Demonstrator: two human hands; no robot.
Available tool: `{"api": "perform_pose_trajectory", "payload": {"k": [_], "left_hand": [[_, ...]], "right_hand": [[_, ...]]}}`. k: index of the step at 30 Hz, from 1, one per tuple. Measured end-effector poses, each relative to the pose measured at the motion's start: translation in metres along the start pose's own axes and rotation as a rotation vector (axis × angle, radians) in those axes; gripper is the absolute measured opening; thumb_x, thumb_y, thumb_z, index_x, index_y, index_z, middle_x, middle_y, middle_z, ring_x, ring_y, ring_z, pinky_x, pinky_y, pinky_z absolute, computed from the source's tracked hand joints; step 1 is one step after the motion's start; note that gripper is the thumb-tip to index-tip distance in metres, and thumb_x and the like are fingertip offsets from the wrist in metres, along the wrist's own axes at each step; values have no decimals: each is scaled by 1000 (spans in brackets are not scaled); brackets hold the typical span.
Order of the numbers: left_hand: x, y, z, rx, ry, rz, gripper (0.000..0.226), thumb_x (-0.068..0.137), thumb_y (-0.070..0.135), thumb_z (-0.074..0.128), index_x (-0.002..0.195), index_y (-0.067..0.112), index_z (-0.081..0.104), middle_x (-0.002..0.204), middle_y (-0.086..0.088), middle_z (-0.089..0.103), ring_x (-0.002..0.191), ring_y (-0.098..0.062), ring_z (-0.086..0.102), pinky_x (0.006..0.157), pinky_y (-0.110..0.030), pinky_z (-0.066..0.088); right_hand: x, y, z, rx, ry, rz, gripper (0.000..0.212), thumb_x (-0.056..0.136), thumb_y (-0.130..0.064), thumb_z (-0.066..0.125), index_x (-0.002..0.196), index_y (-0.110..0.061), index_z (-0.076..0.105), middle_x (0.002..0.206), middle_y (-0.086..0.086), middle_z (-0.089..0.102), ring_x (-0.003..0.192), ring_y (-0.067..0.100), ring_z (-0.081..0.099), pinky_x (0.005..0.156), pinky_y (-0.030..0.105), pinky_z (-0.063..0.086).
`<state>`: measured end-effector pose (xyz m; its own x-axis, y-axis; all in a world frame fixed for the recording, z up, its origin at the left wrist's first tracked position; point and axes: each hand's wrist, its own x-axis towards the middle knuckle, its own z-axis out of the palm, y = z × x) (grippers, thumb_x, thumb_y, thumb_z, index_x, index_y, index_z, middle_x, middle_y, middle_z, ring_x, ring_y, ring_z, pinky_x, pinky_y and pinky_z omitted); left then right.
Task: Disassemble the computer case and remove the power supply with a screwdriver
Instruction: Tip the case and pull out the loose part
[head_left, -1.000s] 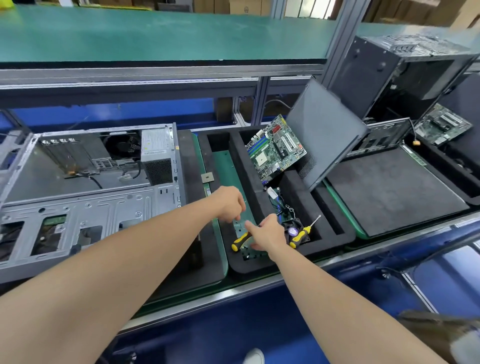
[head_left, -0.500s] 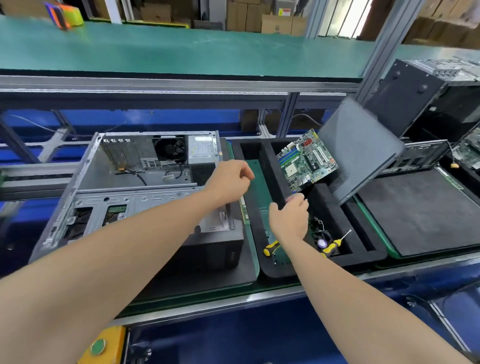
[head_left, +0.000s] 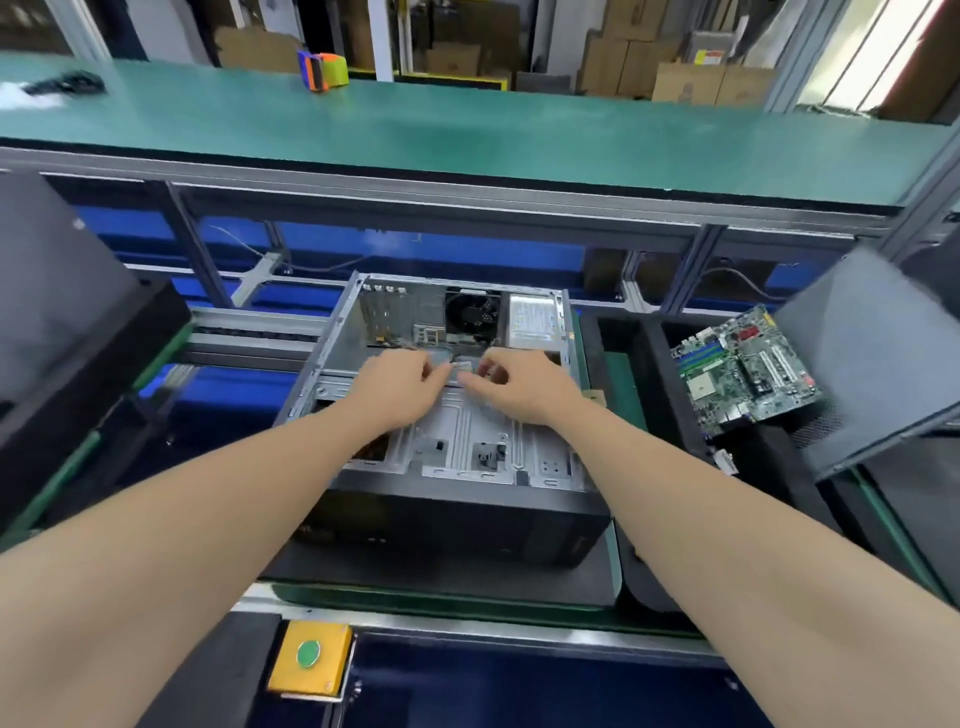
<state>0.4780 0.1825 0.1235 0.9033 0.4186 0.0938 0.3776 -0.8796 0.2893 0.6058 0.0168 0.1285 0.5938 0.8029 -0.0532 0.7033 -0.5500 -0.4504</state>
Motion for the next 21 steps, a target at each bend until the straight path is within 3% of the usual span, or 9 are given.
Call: {"api": "perform_pose_trajectory", "payload": {"k": [2,6,11,14,21], "left_hand": [[-1,-10,8,86,-15,54,49,105,50,33,69,24,53,71,1,61,75,-26,60,69,-37,33],[3,-16,22,97,0,101,47,107,46,25,67,29,42,76,5,59,77,-20,51,80,-37,20],[6,-20,27,94,60,147,47,107,40,26,65,27,44,66,8,50,74,-19,50,79,-39,22],[8,-20,27,80,56,158,48,107,39,26,66,26,48,65,8,51,74,-18,50,78,-38,21],[23,-44,22,36,-21,230,48,107,43,25,72,25,53,68,4,55,74,-12,48,80,-36,19]], "right_hand": [[5,2,3,-196,-115,-2,64,86,-93,33,75,-34,54,79,-11,59,76,17,59,66,36,47],[14,3,8,-233,-116,-9,74,93,-89,27,55,-26,41,56,-5,41,55,18,46,53,34,33],[21,3,3,-223,-232,-56,73,105,-71,35,49,-27,47,55,3,36,50,21,39,53,37,29],[20,4,5,-145,-202,6,76,98,-81,33,54,-19,37,52,1,37,49,19,39,52,36,27],[17,-10,21,-96,-131,116,81,96,-84,32,52,-17,39,55,3,45,55,21,50,53,36,29]]}}
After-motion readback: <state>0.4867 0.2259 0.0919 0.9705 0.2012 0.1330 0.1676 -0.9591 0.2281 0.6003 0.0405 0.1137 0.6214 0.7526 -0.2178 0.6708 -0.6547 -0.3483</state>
